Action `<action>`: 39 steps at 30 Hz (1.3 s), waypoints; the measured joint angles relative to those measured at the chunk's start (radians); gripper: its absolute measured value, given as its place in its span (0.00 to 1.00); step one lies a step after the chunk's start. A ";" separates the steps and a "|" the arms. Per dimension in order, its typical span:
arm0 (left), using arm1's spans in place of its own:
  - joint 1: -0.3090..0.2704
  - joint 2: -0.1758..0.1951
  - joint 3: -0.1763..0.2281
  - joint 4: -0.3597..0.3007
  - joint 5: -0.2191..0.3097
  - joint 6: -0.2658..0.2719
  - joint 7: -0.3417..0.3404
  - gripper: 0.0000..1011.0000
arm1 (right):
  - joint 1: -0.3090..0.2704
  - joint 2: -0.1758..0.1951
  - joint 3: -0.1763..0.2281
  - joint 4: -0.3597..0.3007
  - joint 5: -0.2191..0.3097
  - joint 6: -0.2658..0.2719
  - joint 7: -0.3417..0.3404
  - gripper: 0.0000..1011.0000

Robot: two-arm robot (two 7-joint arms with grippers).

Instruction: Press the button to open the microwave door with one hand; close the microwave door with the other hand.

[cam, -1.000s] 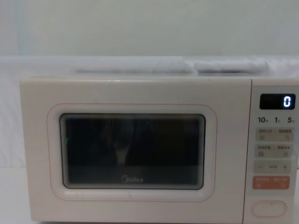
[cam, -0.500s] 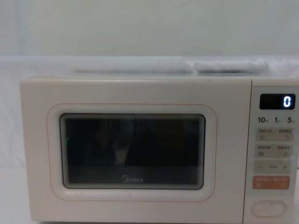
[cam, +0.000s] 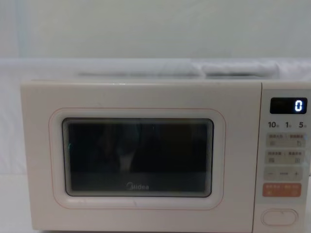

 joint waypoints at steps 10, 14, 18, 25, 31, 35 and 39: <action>0.000 0.000 0.000 0.000 0.000 0.000 0.000 0.67 | 0.000 0.000 0.000 0.000 0.000 0.000 0.000 0.99; 0.000 0.000 0.000 0.000 0.000 0.000 0.000 0.78 | 0.000 0.000 0.000 0.000 0.000 0.000 0.000 0.99; 0.000 0.000 0.000 0.000 0.000 0.000 0.000 0.89 | 0.000 0.000 0.000 0.000 0.000 0.000 0.000 0.99; 0.000 0.000 0.000 0.000 0.000 0.000 0.000 0.99 | 0.000 0.000 0.000 0.000 0.000 0.000 0.000 0.99; 0.000 0.000 0.000 0.000 0.000 0.000 0.000 0.99 | 0.000 0.000 0.000 0.000 0.000 0.000 0.000 0.99; 0.000 0.000 0.000 0.000 0.000 0.000 0.000 0.99 | 0.000 0.000 0.000 0.000 0.000 0.000 0.000 0.99; 0.000 0.000 0.000 0.000 0.000 0.000 0.000 0.99 | 0.000 0.000 0.000 0.000 0.000 0.000 0.000 0.99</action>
